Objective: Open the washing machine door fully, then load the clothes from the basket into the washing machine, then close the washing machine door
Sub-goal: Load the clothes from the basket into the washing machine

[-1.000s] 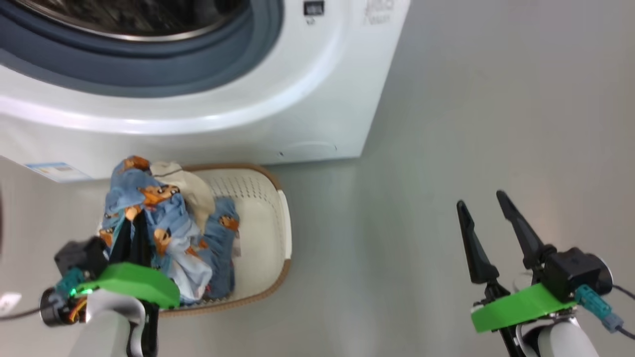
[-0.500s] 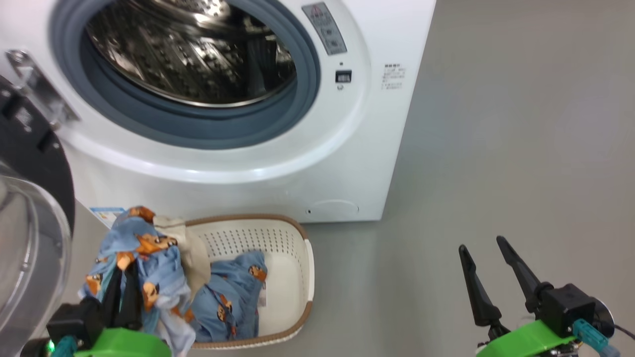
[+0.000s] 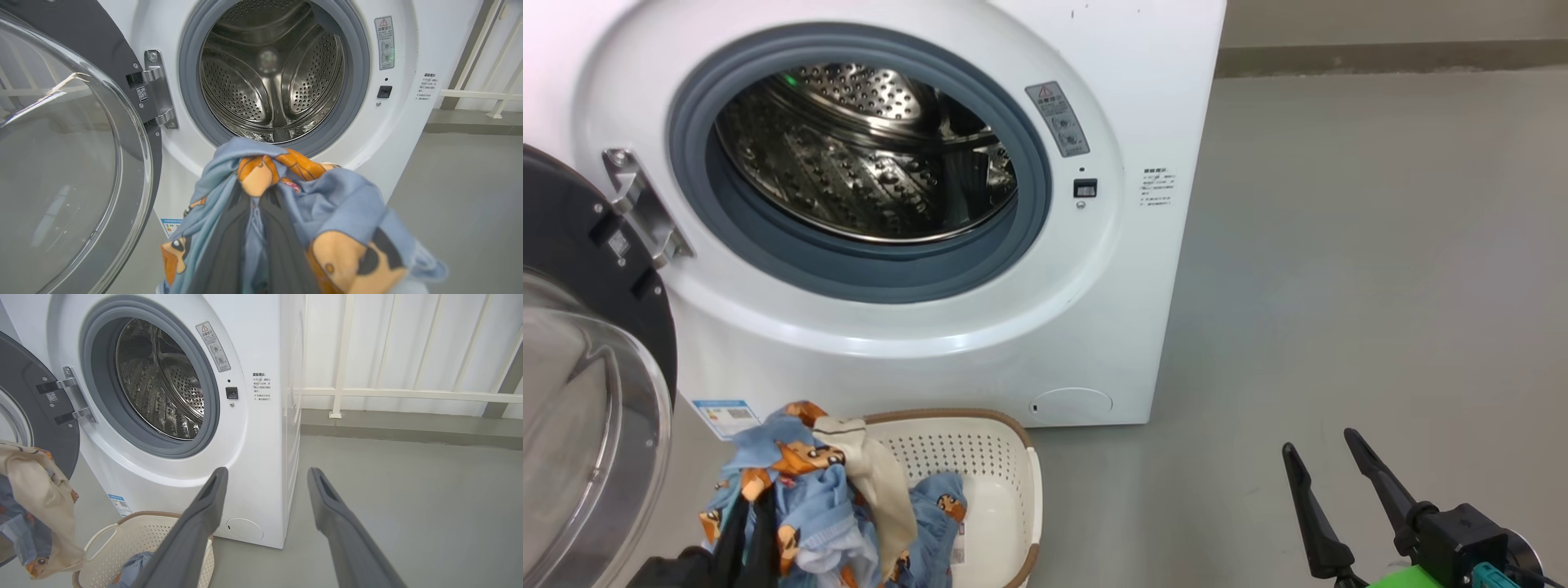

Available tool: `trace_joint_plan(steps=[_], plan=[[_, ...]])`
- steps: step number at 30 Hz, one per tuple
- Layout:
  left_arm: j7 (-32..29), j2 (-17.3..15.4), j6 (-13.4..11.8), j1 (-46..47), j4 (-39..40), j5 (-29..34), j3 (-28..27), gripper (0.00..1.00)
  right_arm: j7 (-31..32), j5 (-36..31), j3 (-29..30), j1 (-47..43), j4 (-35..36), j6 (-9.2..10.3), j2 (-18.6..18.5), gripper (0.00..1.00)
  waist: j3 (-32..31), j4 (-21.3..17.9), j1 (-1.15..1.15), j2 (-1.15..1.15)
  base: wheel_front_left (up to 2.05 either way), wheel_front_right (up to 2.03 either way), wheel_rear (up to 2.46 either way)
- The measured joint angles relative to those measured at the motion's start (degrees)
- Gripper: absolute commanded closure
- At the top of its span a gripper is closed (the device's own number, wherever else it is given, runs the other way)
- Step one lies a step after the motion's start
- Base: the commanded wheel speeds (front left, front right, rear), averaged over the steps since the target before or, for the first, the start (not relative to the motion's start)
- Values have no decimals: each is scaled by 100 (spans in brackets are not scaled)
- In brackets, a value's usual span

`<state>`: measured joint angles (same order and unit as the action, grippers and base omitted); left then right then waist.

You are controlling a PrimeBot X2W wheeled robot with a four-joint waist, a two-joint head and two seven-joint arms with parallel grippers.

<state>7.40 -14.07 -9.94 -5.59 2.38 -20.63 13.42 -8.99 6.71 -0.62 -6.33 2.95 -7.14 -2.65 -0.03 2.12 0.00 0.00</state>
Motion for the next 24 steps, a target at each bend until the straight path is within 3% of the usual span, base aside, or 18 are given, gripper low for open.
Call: trace_joint_plan(steps=[24], plan=[[-76, -35, -46, -123, 111, -21, 91, 100, 67, 35, 11, -88, 108, 0, 4, 0, -126, -76, 0, 0, 0, 0, 0]])
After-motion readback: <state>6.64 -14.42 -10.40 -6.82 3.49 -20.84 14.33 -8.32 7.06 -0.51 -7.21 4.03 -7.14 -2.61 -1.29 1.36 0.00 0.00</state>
